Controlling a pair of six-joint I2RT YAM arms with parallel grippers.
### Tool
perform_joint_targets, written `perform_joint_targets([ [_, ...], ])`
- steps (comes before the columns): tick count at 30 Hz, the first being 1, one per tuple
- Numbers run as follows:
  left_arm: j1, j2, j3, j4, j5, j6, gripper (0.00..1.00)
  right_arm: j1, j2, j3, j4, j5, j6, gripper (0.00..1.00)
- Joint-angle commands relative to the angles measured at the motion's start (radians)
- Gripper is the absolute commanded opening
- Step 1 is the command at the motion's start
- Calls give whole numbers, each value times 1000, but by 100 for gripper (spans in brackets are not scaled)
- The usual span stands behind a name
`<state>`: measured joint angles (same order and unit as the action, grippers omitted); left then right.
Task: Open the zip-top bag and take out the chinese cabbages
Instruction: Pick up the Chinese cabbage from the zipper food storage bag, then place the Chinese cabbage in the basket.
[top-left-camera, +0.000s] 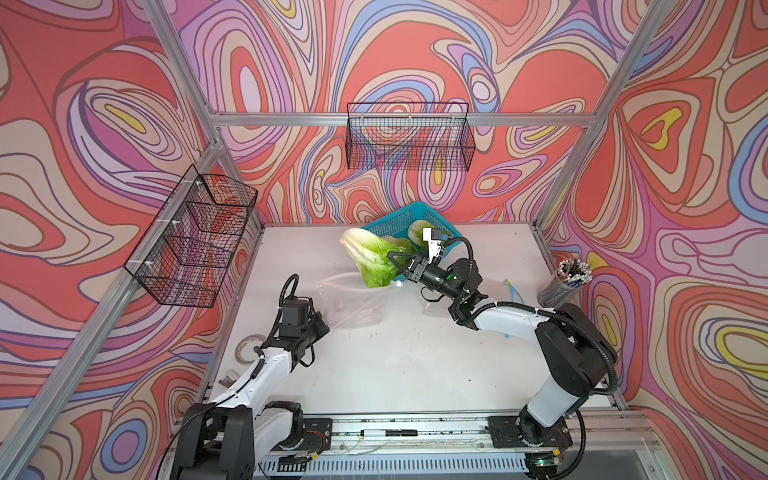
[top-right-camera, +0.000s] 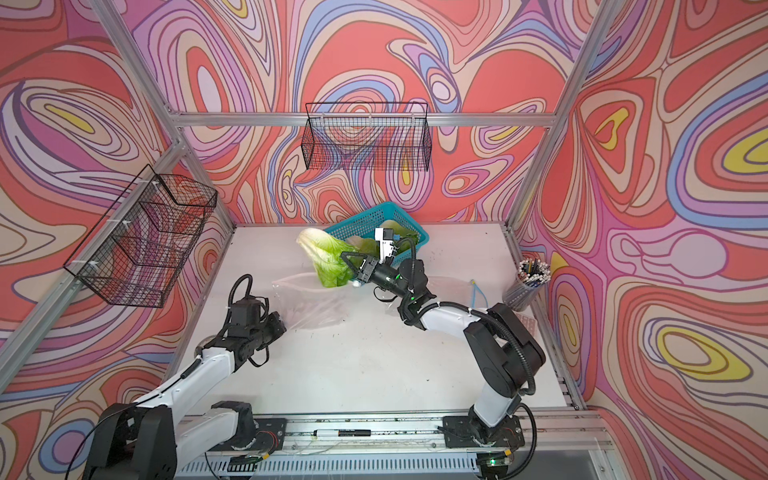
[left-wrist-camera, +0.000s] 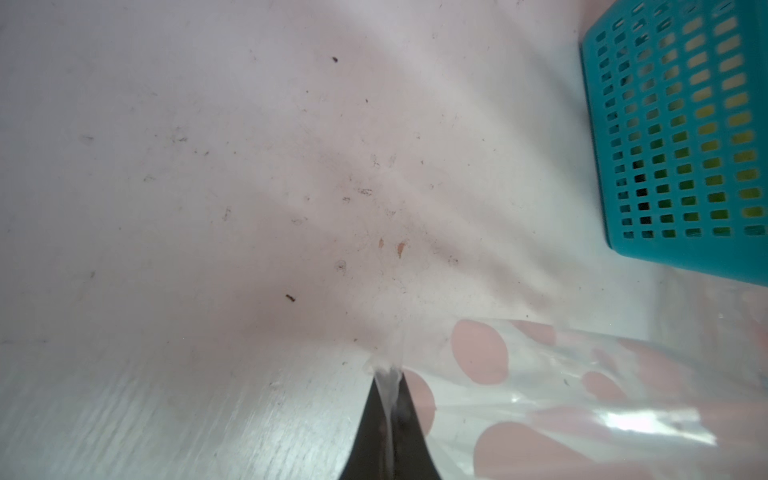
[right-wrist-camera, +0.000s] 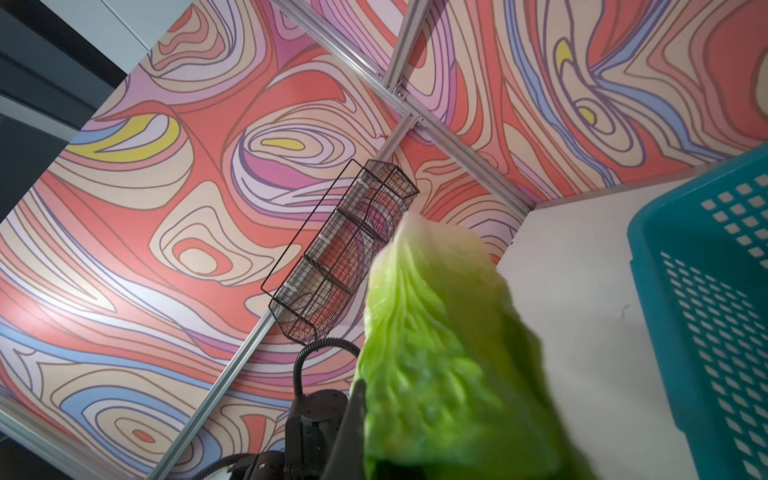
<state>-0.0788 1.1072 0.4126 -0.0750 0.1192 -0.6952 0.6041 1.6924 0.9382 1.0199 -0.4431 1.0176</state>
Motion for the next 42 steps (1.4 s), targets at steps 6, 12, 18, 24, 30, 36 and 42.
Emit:
perform_joint_targets([
  [6, -4, 4, 28, -37, -42, 29, 0, -9, 34, 116, 91, 146, -40, 0],
  [12, -10, -56, 37, -58, -78, 43, 0, -9, 120, 249, -147, 187, -210, 0],
  [18, -12, -179, -9, -33, -130, 45, 0, -7, 243, 356, -286, 206, -269, 0],
  [24, -12, -264, -31, -43, -180, 43, 0, -3, 358, 457, -412, 195, -353, 0],
  [30, -12, -334, -57, -20, -209, 43, 0, -4, 411, 485, -494, 216, -412, 0],
  [36, -12, -351, -61, -18, -209, 57, 0, -10, 469, 552, -633, 235, -482, 0],
  [42, -12, -354, -71, -3, -204, 59, 0, -10, 489, 583, -776, 317, -572, 0],
])
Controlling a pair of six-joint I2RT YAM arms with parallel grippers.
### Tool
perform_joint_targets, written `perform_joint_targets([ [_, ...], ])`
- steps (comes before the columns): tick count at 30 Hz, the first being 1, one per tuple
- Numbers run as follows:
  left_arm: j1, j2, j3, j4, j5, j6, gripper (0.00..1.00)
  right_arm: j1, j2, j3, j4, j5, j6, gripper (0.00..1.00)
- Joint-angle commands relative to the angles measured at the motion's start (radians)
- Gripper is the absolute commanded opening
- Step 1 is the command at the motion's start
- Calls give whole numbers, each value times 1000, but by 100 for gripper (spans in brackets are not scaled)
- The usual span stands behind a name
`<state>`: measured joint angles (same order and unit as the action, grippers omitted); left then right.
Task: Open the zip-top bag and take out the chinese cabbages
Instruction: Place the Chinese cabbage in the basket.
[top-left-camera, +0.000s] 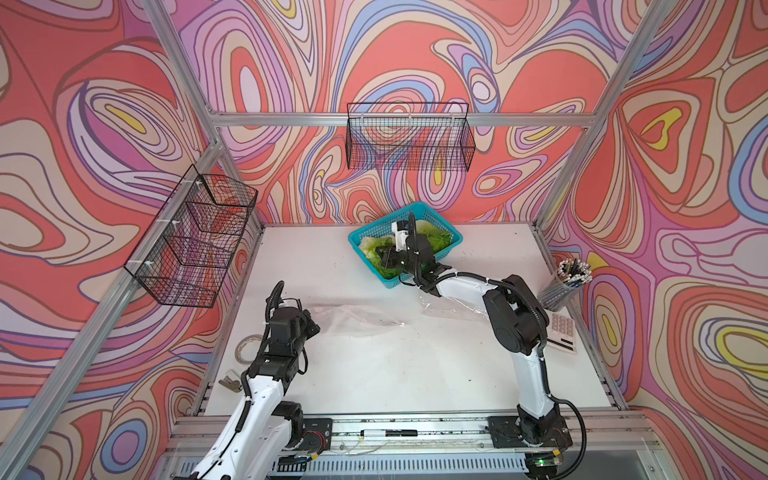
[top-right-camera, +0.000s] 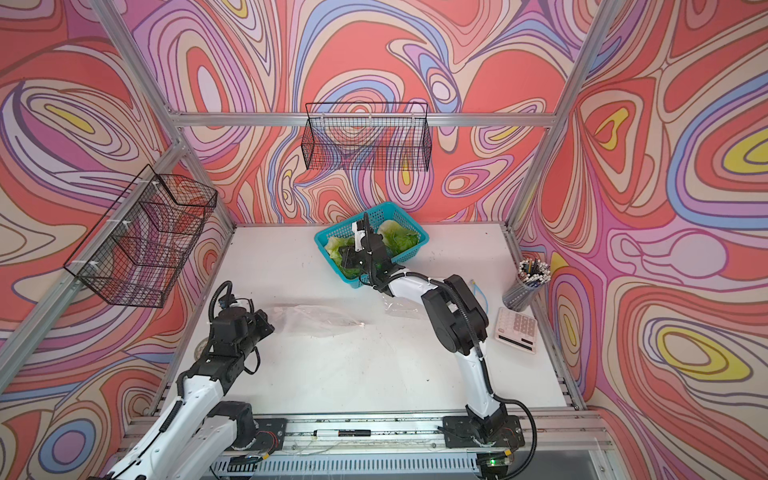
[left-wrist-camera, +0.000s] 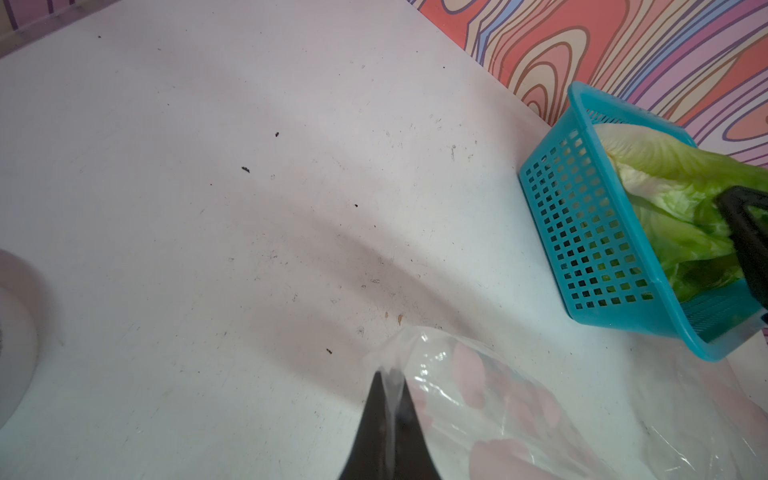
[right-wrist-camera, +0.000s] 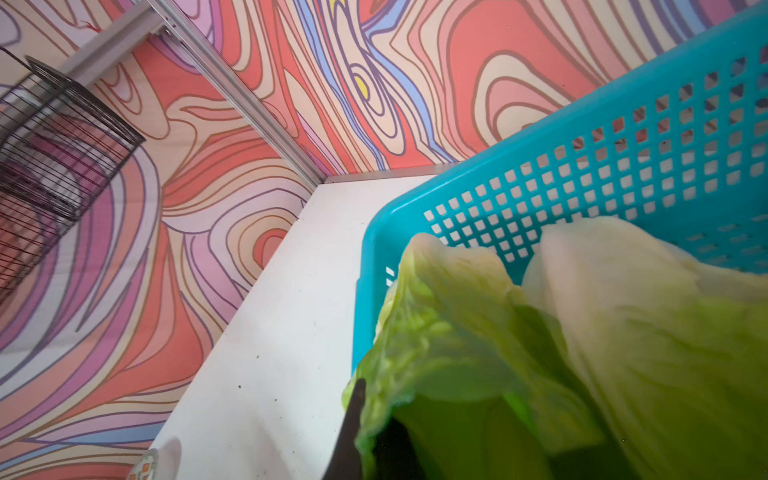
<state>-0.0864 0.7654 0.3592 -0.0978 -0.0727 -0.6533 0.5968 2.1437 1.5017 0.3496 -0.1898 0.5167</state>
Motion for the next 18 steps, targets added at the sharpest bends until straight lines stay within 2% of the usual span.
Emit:
perform_joint_targets([
  [1, -4, -12, -17, 24, -10, 17, 0, -2, 43, 29, -136, 79, -102, 0],
  [9, -4, -11, -5, 16, -16, 43, 0, -3, 44, 53, -233, 147, -235, 0],
  [14, -4, -20, -14, 35, -20, 48, 0, -3, 44, 49, -243, 137, -251, 0],
  [18, -4, -30, -10, 48, -14, 56, 0, -3, -7, -2, -181, 103, -224, 0],
])
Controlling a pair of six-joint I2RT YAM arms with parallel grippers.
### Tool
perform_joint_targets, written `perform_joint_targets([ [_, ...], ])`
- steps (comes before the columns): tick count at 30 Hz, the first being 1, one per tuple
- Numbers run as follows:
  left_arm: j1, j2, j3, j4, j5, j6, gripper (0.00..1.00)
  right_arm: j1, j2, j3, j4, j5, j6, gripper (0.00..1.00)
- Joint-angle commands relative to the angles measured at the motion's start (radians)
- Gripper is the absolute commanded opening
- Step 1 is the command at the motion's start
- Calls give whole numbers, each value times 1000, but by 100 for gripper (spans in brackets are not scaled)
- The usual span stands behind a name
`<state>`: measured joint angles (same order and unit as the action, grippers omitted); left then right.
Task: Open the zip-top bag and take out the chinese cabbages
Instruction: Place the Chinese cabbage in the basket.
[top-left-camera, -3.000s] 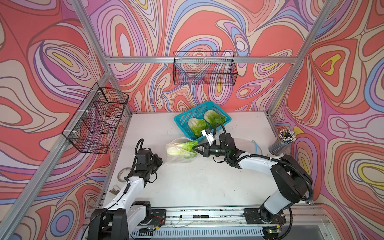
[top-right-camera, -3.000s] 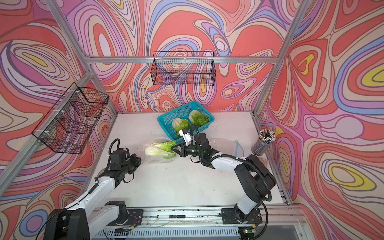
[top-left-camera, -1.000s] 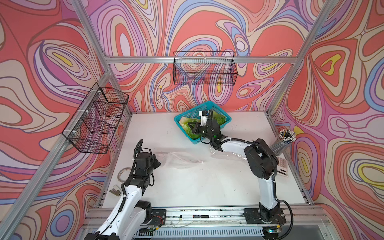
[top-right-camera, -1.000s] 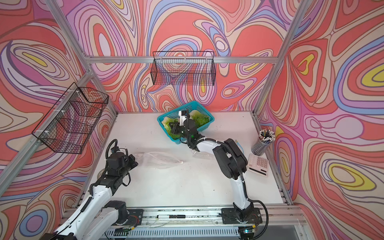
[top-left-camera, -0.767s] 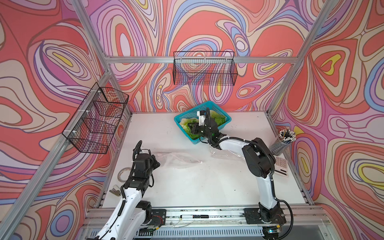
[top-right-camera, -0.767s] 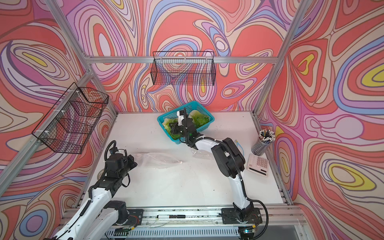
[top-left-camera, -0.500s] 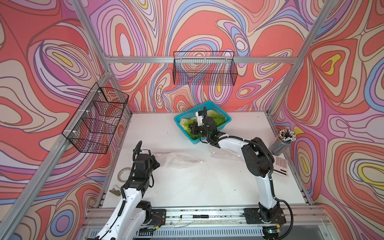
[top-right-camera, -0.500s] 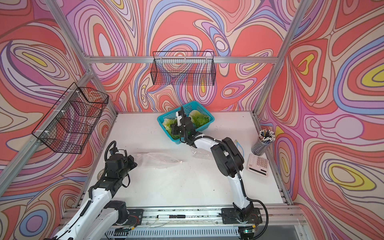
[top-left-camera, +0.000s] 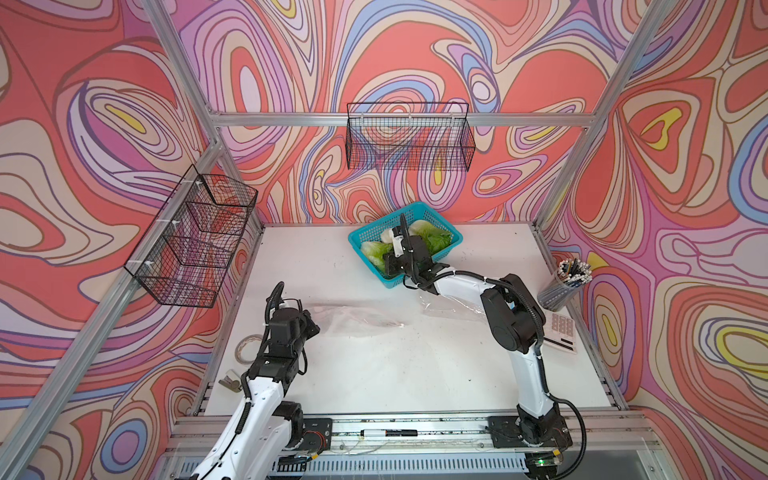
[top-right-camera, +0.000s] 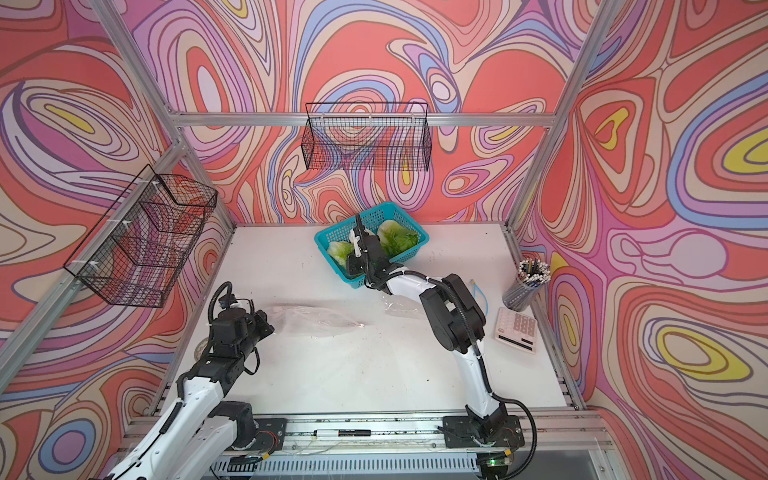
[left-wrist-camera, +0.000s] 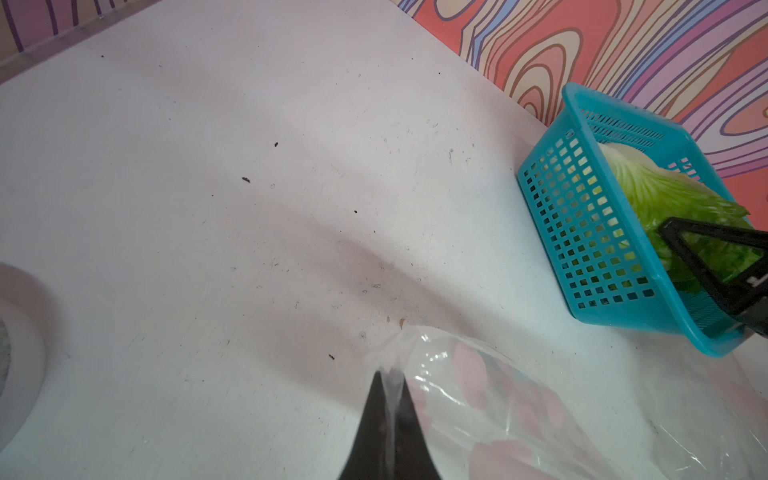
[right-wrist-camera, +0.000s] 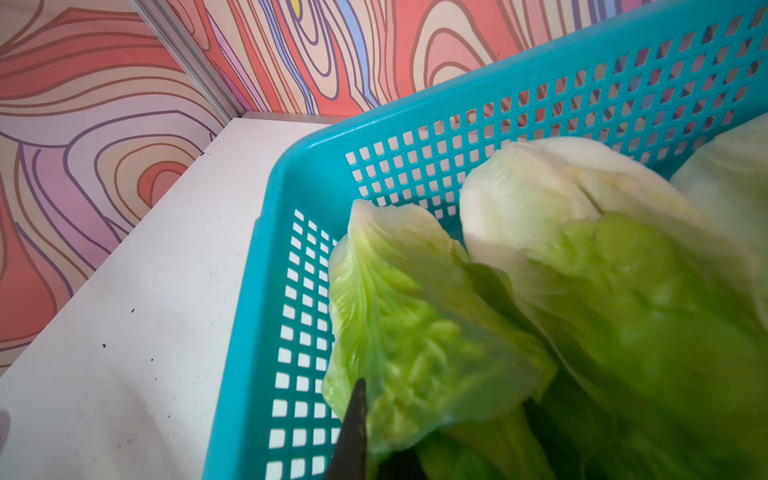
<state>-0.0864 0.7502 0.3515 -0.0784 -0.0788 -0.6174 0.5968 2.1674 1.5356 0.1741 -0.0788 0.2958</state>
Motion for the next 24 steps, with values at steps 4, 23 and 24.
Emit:
perform_joint_targets([
  [4, -4, -33, -11, 68, 6, 36, 0, -3, -93, -43, 2, -41, 6, 20],
  [23, -155, 8, -165, 581, -48, 142, 0, -34, -455, -343, 57, 162, -226, 76],
  [24, -162, 25, -170, 615, -44, 152, 0, -37, -471, -364, 71, 175, -231, 76],
])
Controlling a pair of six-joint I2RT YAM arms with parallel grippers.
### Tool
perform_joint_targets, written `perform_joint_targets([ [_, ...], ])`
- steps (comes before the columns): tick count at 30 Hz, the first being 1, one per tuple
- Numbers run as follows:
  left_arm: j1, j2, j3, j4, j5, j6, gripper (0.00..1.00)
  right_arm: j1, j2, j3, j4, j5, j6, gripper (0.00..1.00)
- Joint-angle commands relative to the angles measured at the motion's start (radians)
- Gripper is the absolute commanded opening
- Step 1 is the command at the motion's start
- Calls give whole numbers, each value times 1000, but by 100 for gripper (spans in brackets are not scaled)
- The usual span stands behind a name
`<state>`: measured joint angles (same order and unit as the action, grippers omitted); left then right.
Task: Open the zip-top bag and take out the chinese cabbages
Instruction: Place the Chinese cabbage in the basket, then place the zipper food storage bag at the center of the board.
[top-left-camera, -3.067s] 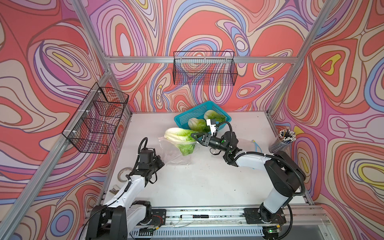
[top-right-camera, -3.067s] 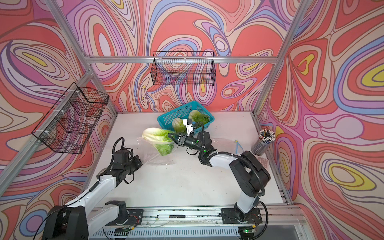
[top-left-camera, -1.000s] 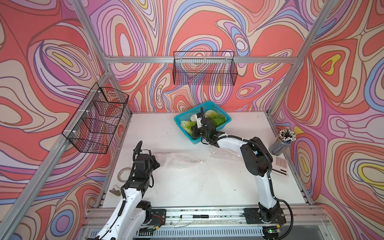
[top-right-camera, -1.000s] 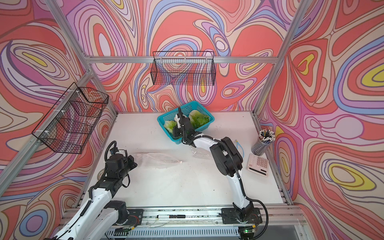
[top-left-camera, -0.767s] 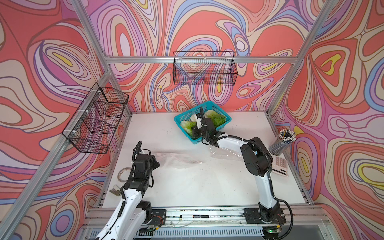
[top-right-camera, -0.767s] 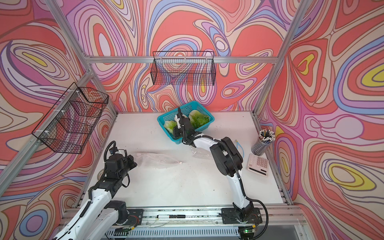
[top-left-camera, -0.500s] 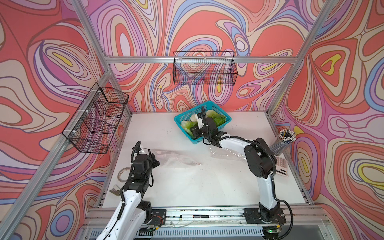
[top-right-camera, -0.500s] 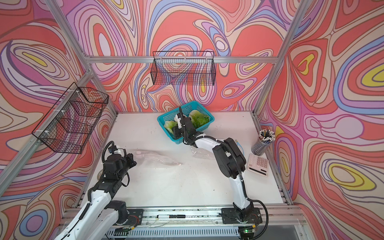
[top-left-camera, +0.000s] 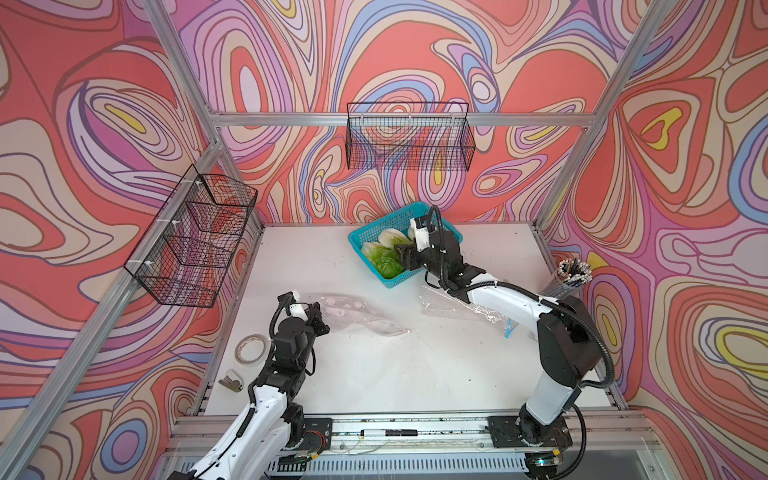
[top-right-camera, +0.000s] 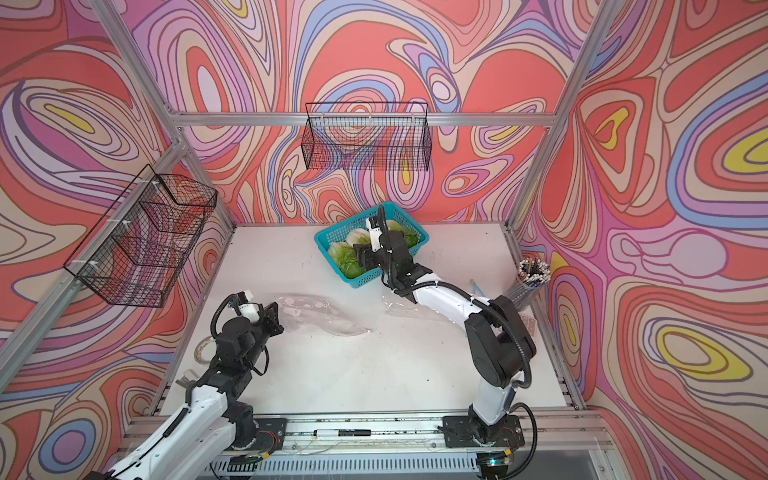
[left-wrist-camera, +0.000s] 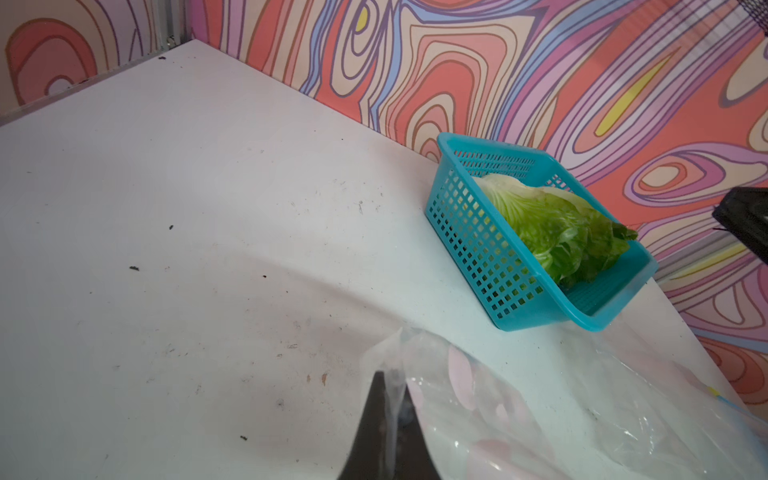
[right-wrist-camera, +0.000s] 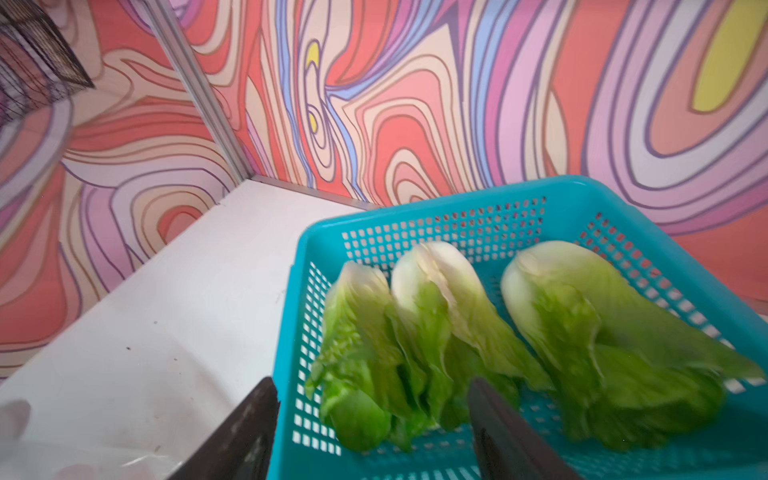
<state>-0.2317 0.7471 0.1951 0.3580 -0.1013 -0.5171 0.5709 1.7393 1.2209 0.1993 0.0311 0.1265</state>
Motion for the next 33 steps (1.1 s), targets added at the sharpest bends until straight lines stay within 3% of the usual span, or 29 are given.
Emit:
perform_joint_targets([
  [1, -26, 52, -19, 220, -16, 68, 0, -15, -58, -72, 59, 80, -66, 76],
  [9, -108, 284, -20, 502, -40, 202, 0, -50, -126, -180, 93, 122, -89, 78],
  [19, -149, 574, -46, 899, -176, 232, 0, -108, -239, -322, 131, 185, -125, 79],
  [23, -164, 648, -49, 1000, -187, 245, 19, -145, -289, -389, 168, 203, -126, 80],
  [28, -191, 608, -56, 966, -237, 287, 62, -185, -339, -440, 169, 227, -144, 80],
  [30, -192, 560, -57, 921, -256, 297, 73, -201, -360, -459, 170, 222, -152, 80],
  [32, -193, 491, -51, 817, -278, 302, 99, -217, -378, -479, 174, 217, -157, 81],
  [33, -194, 445, -41, 737, -292, 302, 100, -225, -388, -492, 177, 215, -164, 81],
])
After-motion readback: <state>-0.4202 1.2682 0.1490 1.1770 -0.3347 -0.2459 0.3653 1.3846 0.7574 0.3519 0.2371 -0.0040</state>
